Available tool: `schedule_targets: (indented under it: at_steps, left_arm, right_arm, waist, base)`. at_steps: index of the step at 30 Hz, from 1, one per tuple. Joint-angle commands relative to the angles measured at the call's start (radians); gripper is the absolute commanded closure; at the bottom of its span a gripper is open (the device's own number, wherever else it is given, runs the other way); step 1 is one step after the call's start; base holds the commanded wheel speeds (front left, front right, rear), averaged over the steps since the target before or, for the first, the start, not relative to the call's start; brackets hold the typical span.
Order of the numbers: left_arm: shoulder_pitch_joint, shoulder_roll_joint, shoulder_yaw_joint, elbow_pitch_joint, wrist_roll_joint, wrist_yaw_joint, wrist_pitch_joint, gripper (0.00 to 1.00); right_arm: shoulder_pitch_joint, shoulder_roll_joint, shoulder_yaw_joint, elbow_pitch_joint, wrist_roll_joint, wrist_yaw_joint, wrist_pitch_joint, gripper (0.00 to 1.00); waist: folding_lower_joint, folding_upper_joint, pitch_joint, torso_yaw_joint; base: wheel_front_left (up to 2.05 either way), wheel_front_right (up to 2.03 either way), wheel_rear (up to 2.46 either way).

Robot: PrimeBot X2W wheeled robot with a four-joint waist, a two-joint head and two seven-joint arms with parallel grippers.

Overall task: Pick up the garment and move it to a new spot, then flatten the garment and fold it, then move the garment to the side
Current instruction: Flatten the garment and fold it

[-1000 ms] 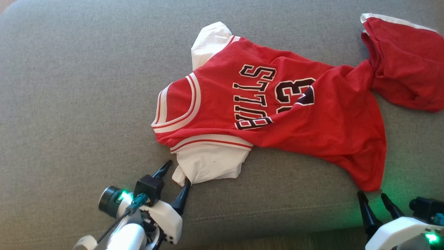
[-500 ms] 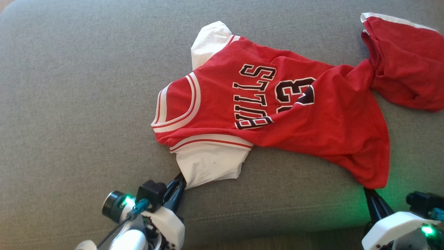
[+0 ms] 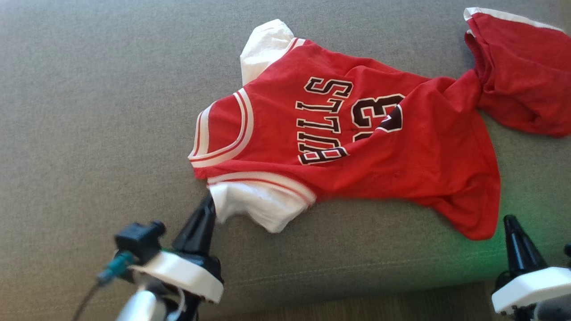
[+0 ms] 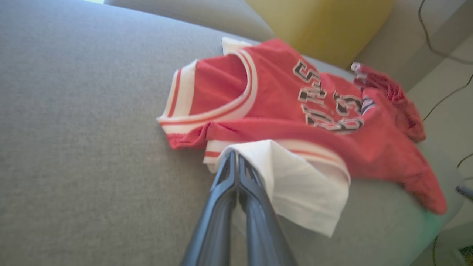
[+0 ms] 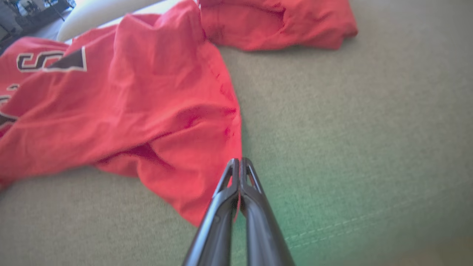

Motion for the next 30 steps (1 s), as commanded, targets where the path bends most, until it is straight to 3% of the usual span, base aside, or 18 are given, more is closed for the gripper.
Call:
schedule_targets:
  at_steps: [1, 7, 10, 11, 12, 13, 18, 24, 25, 26, 27, 30]
  left_arm:
    - [-0.005, 0.003, 0.039, -0.046, -0.019, -0.006, 0.003, 1.0]
    - [0.009, 0.008, 0.085, -0.193, -0.19, -0.014, 0.062, 1.0]
    - [0.021, 0.014, 0.099, -0.232, -0.239, -0.015, 0.085, 1.0]
    - [0.025, 0.017, 0.102, -0.24, -0.246, -0.014, 0.091, 1.0]
    - [0.027, 0.02, 0.103, -0.246, -0.248, -0.012, 0.096, 1.0]
    - [0.03, 0.022, 0.105, -0.25, -0.251, -0.01, 0.098, 1.0]
    - [0.038, 0.027, 0.11, -0.252, -0.251, -0.002, 0.096, 1.0]
    - [0.036, 0.024, 0.108, -0.245, -0.257, -0.001, 0.092, 1.0]
    - [0.036, 0.024, 0.108, -0.244, -0.259, -0.001, 0.092, 1.0]
    - [0.037, 0.024, 0.107, -0.243, -0.261, -0.001, 0.092, 1.0]
    - [0.037, 0.025, 0.108, -0.242, -0.262, -0.001, 0.092, 1.0]
    - [0.037, 0.025, 0.109, -0.242, -0.268, 0.0, 0.092, 1.0]
  right_arm:
    - [-0.009, -0.016, 0.013, -0.037, 0.005, 0.0, -0.016, 1.0]
    - [-0.023, -0.016, 0.024, -0.058, 0.033, 0.0, -0.084, 1.0]
    - [-0.009, -0.016, 0.055, -0.04, 0.078, 0.0, -0.054, 1.0]
    - [-0.002, -0.016, 0.072, -0.04, 0.093, 0.0, -0.043, 0.87]
    - [0.006, -0.016, 0.092, -0.042, 0.111, 0.0, -0.03, 0.34]
    - [0.015, -0.016, 0.11, -0.052, 0.128, 0.0, -0.024, 0.0]
    - [0.05, -0.016, 0.139, -0.045, 0.209, 0.0, -0.004, 0.0]
    - [0.033, -0.016, 0.171, 0.038, 0.227, 0.0, -0.013, 0.0]
    - [0.023, -0.016, 0.175, 0.052, 0.227, 0.0, -0.022, 0.24]
    - [0.015, -0.016, 0.179, 0.067, 0.225, 0.0, -0.028, 0.77]
    - [0.008, -0.016, 0.185, 0.08, 0.224, 0.0, -0.032, 1.0]
    - [-0.006, -0.016, 0.192, 0.112, 0.236, 0.0, -0.041, 1.0]
  waist:
    - [0.0, 0.0, 0.002, 0.0]
    - [0.0, 0.0, 0.006, -0.009]
    - [0.0, 0.0, 0.004, -0.016]
    - [0.0, 0.0, 0.004, -0.018]
    - [0.0, 0.0, 0.004, -0.02]
    - [0.0, 0.0, 0.004, -0.022]
    - [0.0, 0.0, 0.005, -0.027]
    - [0.0, 0.0, -0.005, -0.021]
    - [0.0, 0.0, -0.008, -0.02]
    - [0.0, 0.0, -0.01, -0.019]
    - [0.0, 0.0, -0.013, -0.018]
    - [0.0, 0.0, -0.019, -0.015]
  base:
    - [0.0, 0.0, 0.0]
    - [0.0, 0.0, 0.0]
    - [0.0, 0.0, 0.0]
    - [0.0, 0.0, 0.0]
    - [0.0, 0.0, 0.0]
    - [0.0, 0.0, 0.0]
    - [0.0, 0.0, 0.0]
    - [0.0, 0.0, 0.0]
    - [0.0, 0.0, 0.0]
    - [0.0, 0.0, 0.0]
    - [0.0, 0.0, 0.0]
    - [0.0, 0.0, 0.0]
